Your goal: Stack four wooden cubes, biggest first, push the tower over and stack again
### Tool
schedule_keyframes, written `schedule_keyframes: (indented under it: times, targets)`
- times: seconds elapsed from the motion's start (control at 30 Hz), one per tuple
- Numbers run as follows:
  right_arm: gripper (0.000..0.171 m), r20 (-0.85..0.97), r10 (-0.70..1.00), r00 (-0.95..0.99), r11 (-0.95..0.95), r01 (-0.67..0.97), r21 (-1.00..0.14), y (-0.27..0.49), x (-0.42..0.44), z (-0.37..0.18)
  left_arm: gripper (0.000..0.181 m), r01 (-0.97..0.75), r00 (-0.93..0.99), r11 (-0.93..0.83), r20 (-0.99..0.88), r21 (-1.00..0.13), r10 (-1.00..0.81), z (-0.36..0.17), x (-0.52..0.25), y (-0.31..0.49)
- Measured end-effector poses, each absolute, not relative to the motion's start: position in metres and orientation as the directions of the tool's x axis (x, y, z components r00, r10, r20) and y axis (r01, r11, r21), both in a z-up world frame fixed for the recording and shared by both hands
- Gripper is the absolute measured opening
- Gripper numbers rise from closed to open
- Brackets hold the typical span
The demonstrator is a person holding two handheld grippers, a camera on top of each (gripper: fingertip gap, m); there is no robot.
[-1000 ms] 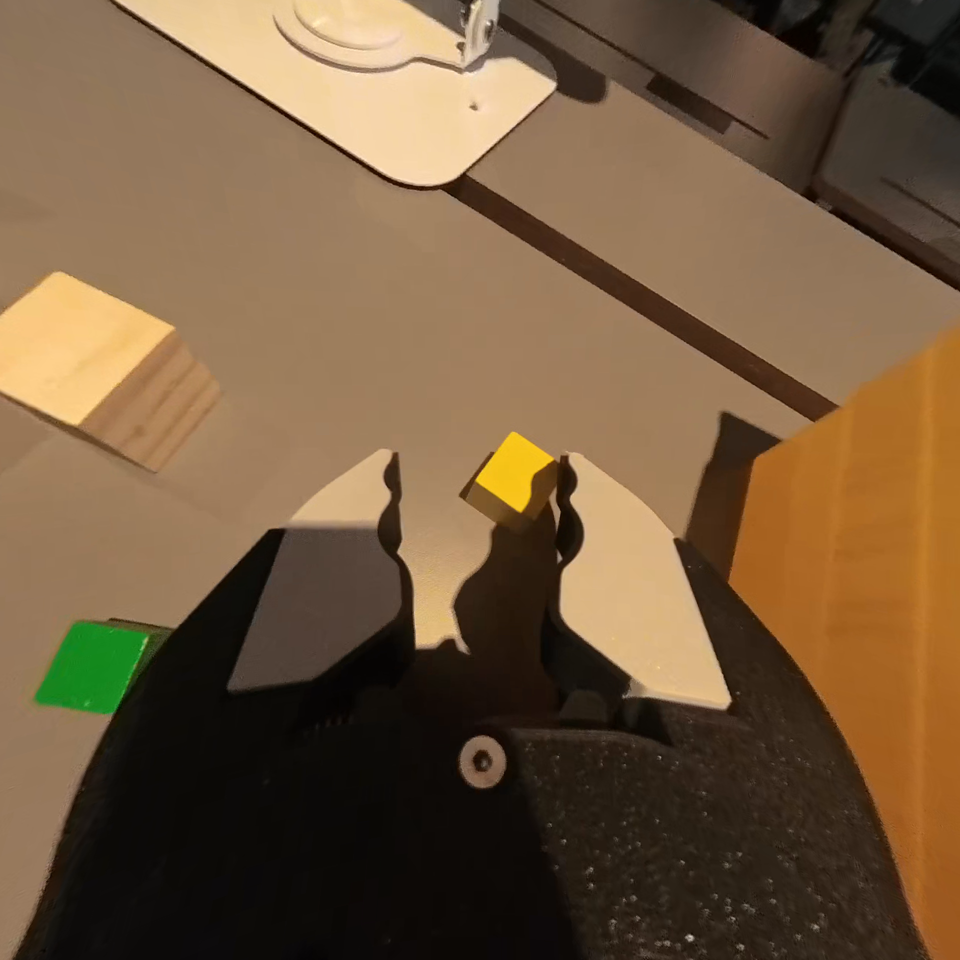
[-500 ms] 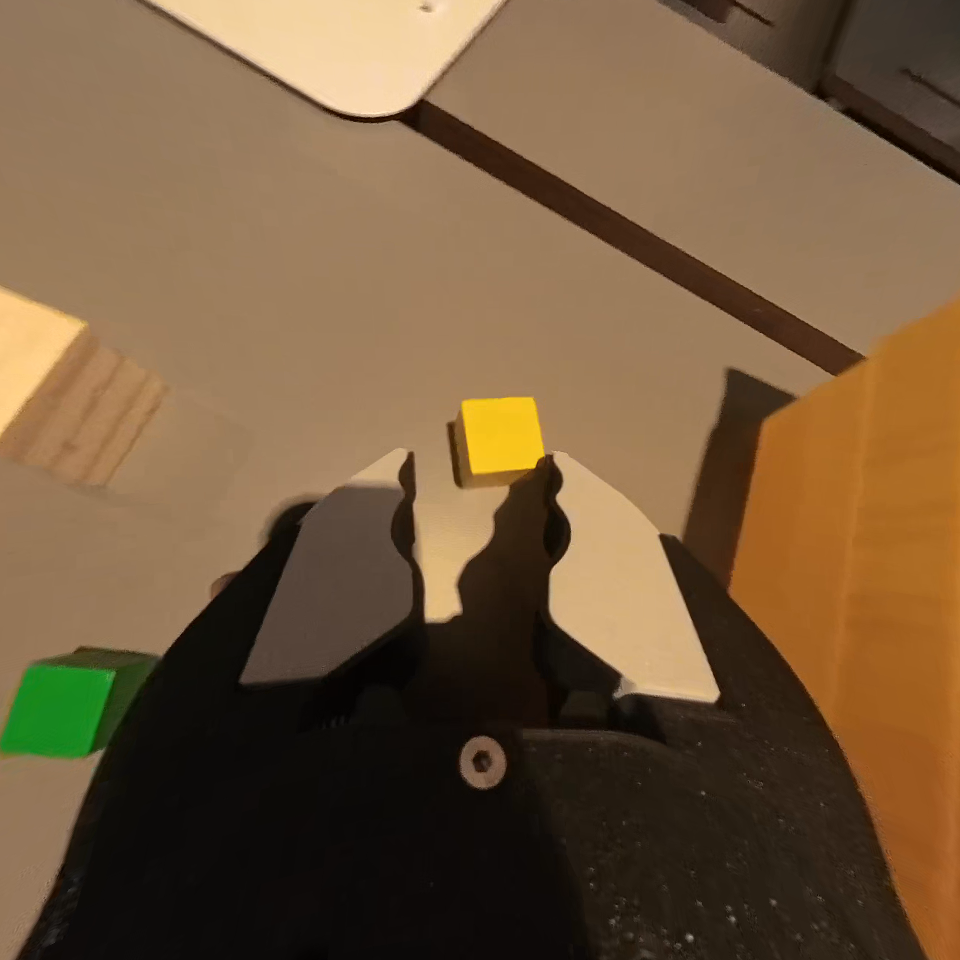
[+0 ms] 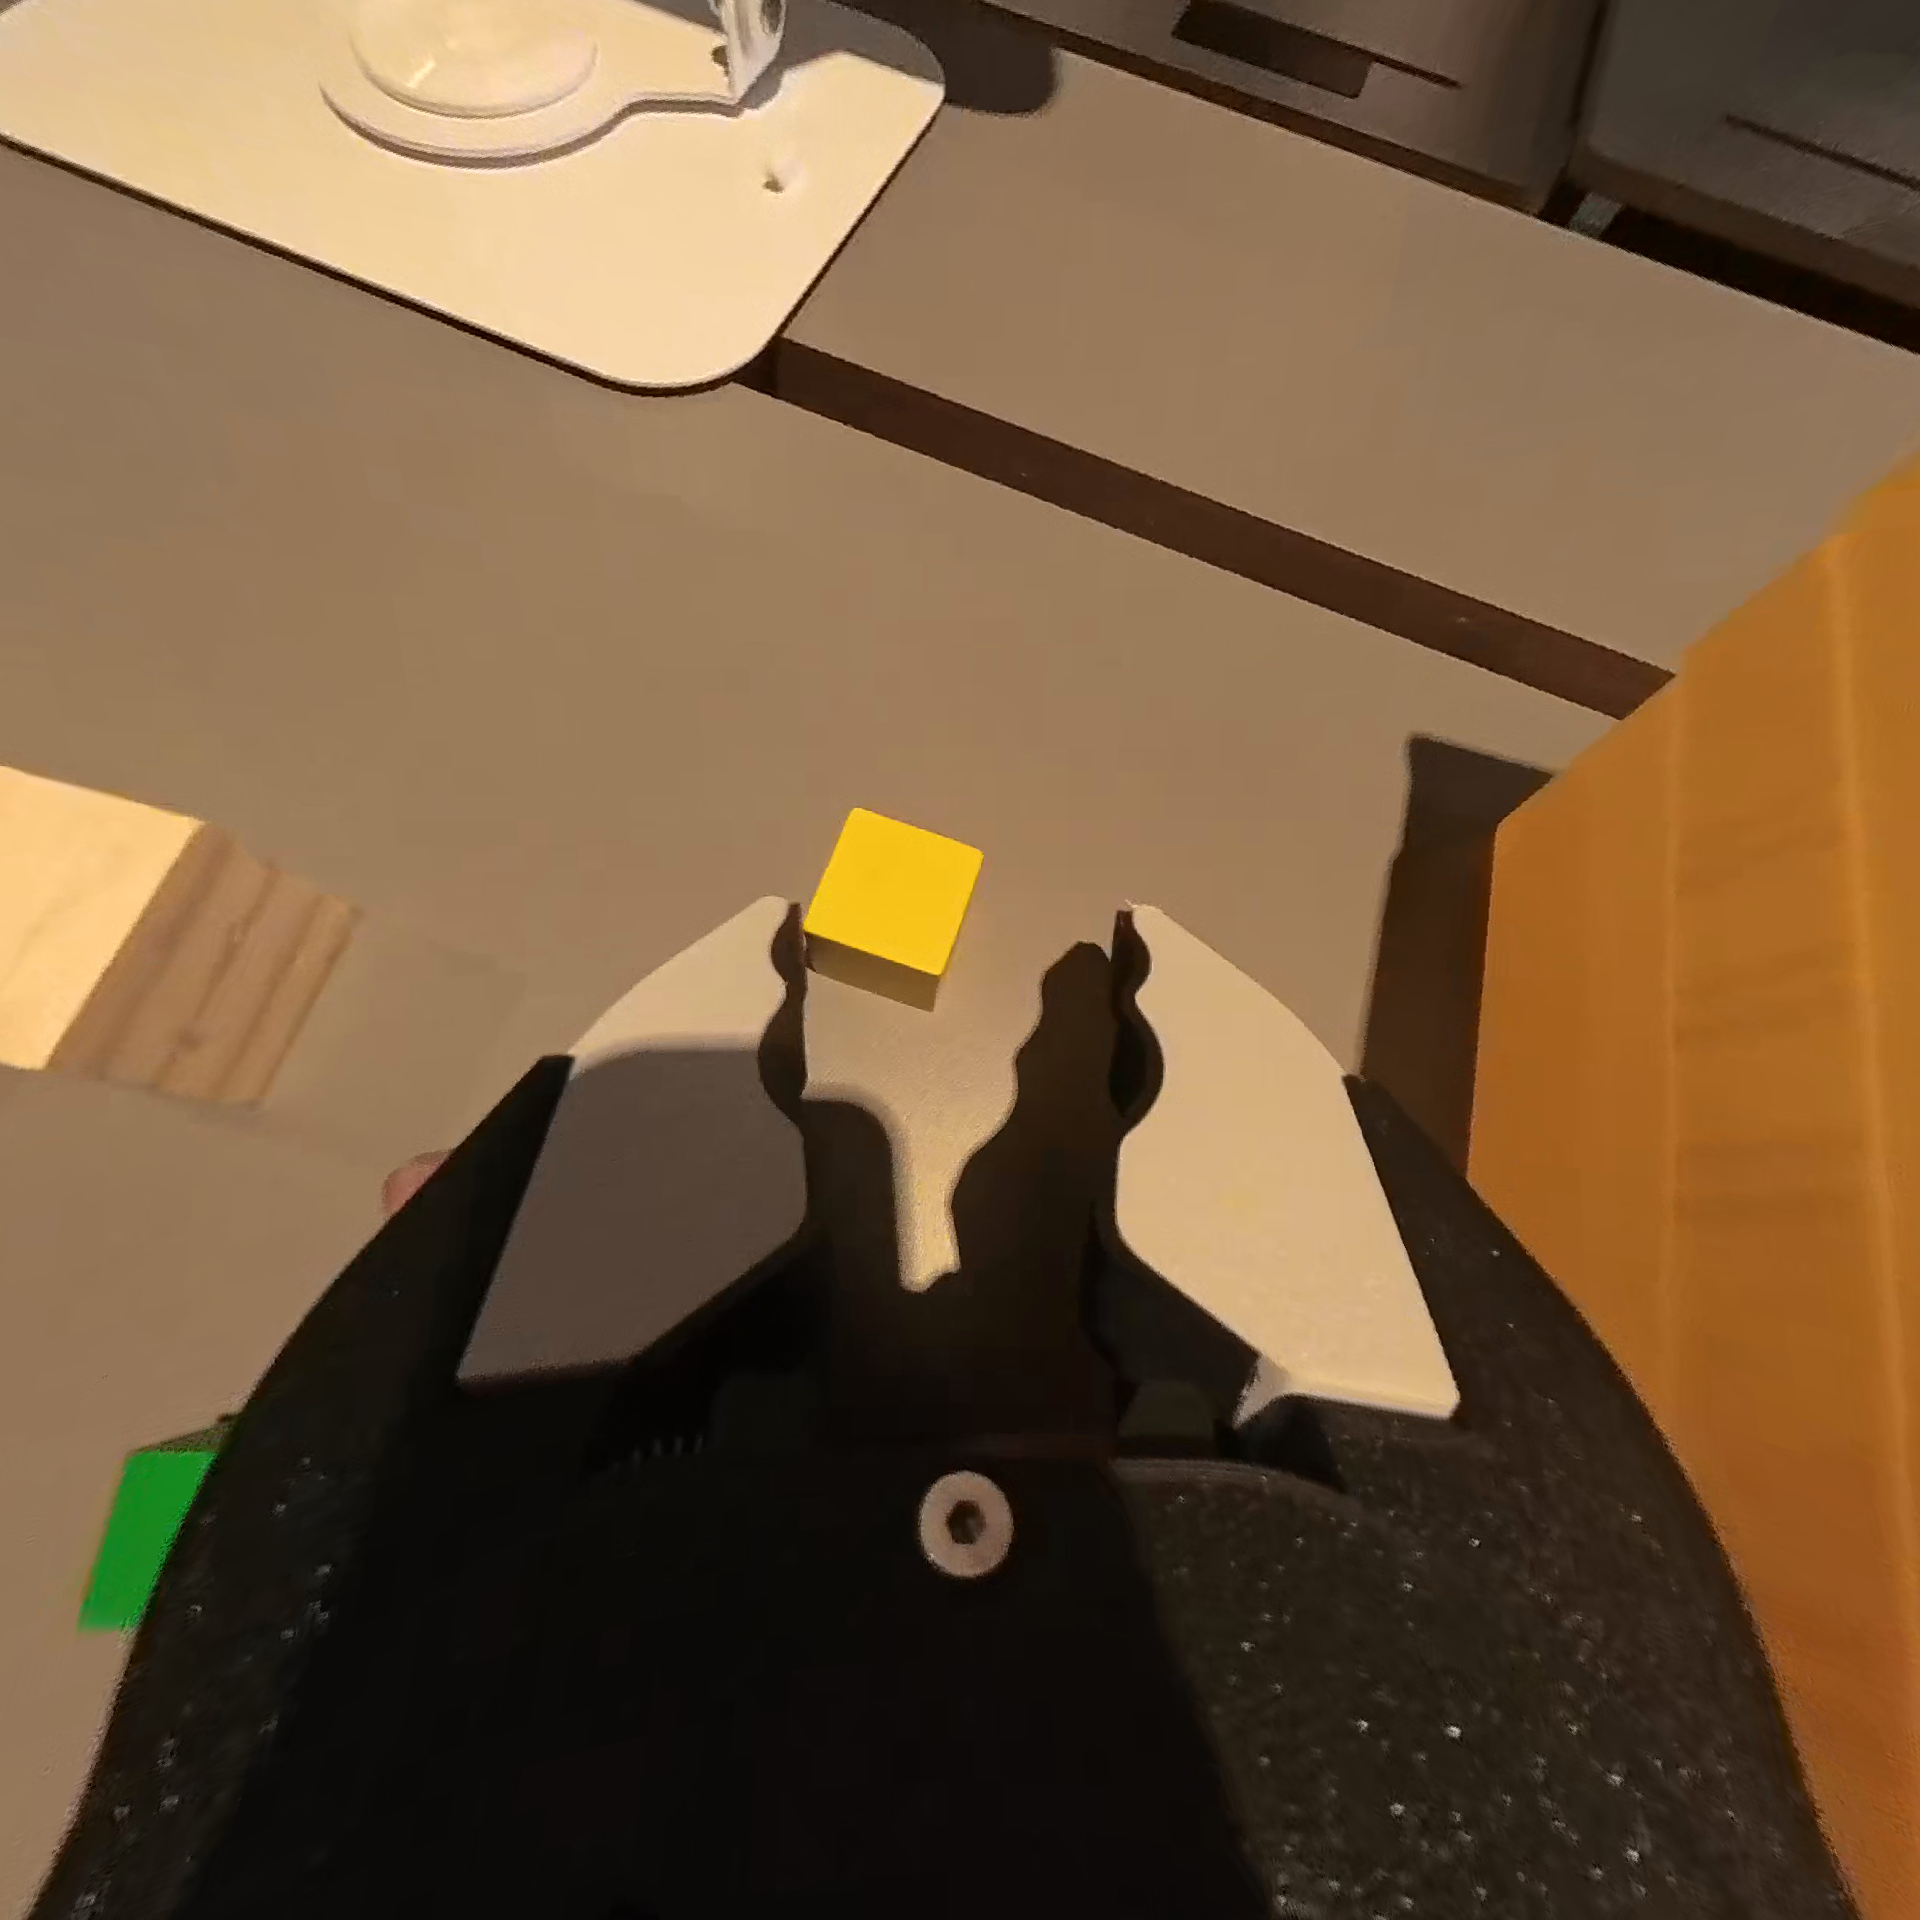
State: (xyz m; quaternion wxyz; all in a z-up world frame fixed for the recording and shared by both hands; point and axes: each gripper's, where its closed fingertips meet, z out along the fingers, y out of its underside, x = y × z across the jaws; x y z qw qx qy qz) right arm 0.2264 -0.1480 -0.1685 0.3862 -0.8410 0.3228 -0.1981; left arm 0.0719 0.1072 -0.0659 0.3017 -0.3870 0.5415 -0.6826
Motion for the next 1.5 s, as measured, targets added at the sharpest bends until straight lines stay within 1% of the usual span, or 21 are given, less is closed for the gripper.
schedule_keyframes:
  times: [0.17,0.33,0.4,0.47,0.53,0.6,0.63,0.7,0.77,0.83,0.87,0.97,1.07,1.17,1.5]
  targets:
    - [0.055,0.030,-0.716,0.697,-0.449,-0.428,-0.784,-0.138,0.221,-0.168,0.038,-0.011,-0.518,-0.235,0.207,-0.972,-0.830,-0.066,0.072,0.107]
    - [0.040,0.125,-0.746,0.655,-0.505,-0.432,-0.747,-0.142,0.225,-0.174,0.038,-0.014,-0.518,-0.238,0.211,-0.971,-0.829,-0.066,0.073,0.108]
    - [0.029,0.148,-0.736,0.660,-0.531,-0.428,-0.732,-0.141,0.226,-0.177,0.038,-0.015,-0.517,-0.238,0.211,-0.971,-0.829,-0.066,0.073,0.108]
    - [0.028,0.159,-0.722,0.673,-0.546,-0.412,-0.729,-0.139,0.225,-0.177,0.038,-0.015,-0.517,-0.239,0.212,-0.971,-0.829,-0.066,0.073,0.108]
    - [0.028,0.134,-0.679,0.722,-0.553,-0.383,-0.740,-0.131,0.220,-0.175,0.038,-0.016,-0.517,-0.241,0.214,-0.970,-0.829,-0.066,0.073,0.108]
    - [0.028,0.098,-0.645,0.758,-0.512,-0.333,-0.792,-0.123,0.217,-0.165,0.038,-0.014,-0.517,-0.243,0.215,-0.970,-0.828,-0.066,0.073,0.108]
    - [0.028,0.060,-0.597,0.800,-0.482,-0.298,-0.824,-0.115,0.211,-0.157,0.038,-0.013,-0.517,-0.244,0.215,-0.970,-0.828,-0.066,0.073,0.108]
    - [0.028,0.010,-0.447,0.895,-0.423,-0.202,-0.883,-0.098,0.190,-0.134,0.038,-0.013,-0.518,-0.246,0.217,-0.969,-0.828,-0.066,0.072,0.109]
    - [0.028,0.057,-0.223,0.973,-0.386,-0.034,-0.922,-0.082,0.156,-0.109,0.038,-0.015,-0.518,-0.249,0.221,-0.968,-0.826,-0.066,0.073,0.109]
    - [0.028,0.136,-0.011,0.991,-0.402,0.120,-0.908,-0.074,0.125,-0.100,0.038,-0.016,-0.521,-0.252,0.224,-0.967,-0.824,-0.066,0.073,0.109]
    - [0.028,0.159,0.059,0.985,-0.434,0.169,-0.885,-0.071,0.117,-0.102,0.038,-0.017,-0.522,-0.253,0.224,-0.967,-0.823,-0.066,0.074,0.109]
    - [0.028,0.159,0.205,0.966,-0.508,0.244,-0.826,-0.066,0.110,-0.110,0.038,-0.023,-0.527,-0.246,0.221,-0.969,-0.820,-0.067,0.075,0.107]
    - [0.028,0.141,0.307,0.941,-0.527,0.292,-0.798,-0.060,0.105,-0.111,0.037,-0.010,-0.527,-0.246,0.214,-0.969,-0.822,-0.065,0.074,0.107]
    - [0.028,0.132,0.366,0.921,-0.537,0.325,-0.778,-0.057,0.106,-0.112,0.037,-0.001,-0.528,-0.254,0.216,-0.967,-0.821,-0.064,0.073,0.108]
    - [0.028,0.072,0.442,0.894,-0.556,0.336,-0.761,-0.058,0.109,-0.118,0.038,-0.013,-0.531,-0.265,0.231,-0.964,-0.815,-0.064,0.074,0.109]
